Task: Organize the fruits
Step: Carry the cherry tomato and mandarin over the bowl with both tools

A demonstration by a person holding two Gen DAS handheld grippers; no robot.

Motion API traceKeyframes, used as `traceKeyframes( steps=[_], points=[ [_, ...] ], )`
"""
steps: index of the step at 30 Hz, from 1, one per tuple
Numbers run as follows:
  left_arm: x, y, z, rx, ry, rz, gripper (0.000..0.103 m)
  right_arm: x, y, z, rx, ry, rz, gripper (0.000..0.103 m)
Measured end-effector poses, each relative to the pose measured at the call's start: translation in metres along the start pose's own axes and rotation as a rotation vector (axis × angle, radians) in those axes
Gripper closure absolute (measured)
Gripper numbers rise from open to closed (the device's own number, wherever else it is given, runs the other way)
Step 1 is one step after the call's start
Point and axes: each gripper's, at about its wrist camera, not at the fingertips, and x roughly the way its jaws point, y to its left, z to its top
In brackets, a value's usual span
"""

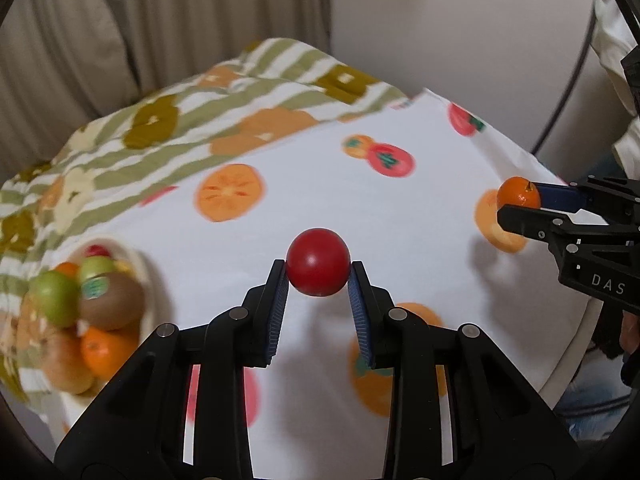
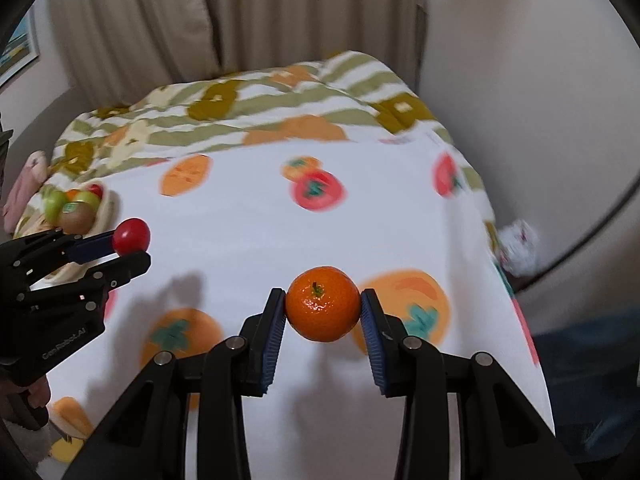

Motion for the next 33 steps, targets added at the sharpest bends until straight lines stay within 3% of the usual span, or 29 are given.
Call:
traceKeyframes(
  steps=[16, 33],
  points=[
    [-0.055, 0.141, -0.031, -0.202, -0.021, 0.154, 0.068, 0.02, 0.144, 0.061, -0.192, -0.009, 0.252, 0.068],
    [-0.039, 0.263, -0.044, -0.267, 0.025, 0.19, 0.068, 0.066, 0.247, 0.095, -0.223, 0.016, 0.32, 0.068]
  ],
)
